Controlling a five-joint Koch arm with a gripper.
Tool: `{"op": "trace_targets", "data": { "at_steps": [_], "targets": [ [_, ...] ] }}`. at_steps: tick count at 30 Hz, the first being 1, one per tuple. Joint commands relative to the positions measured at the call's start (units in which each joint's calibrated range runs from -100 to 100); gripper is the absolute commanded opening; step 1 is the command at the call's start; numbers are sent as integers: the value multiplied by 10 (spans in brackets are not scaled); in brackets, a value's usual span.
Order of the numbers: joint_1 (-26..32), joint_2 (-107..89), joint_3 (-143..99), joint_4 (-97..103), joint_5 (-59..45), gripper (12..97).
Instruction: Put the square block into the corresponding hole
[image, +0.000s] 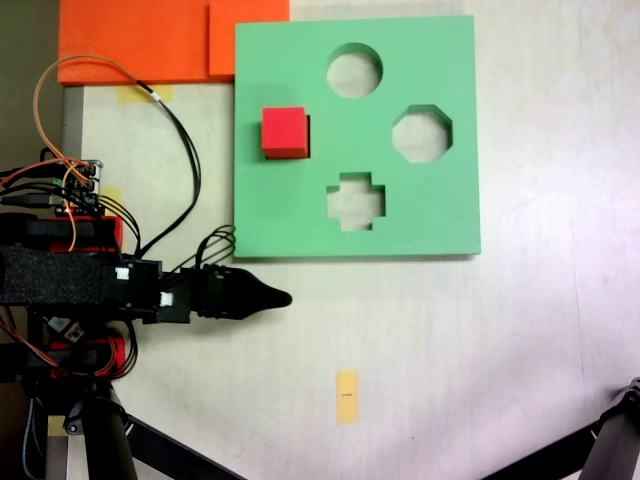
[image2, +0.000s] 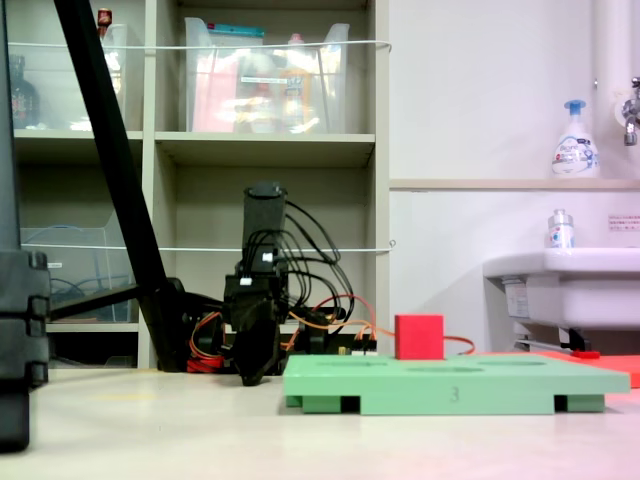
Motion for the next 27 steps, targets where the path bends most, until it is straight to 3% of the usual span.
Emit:
{"op": "trace_targets", "data": {
  "at_steps": [1, 27],
  "targets": [
    [0, -5, -10, -69, -3, 474],
    [1, -5, -10, -76, -2, 495]
  ]
}}
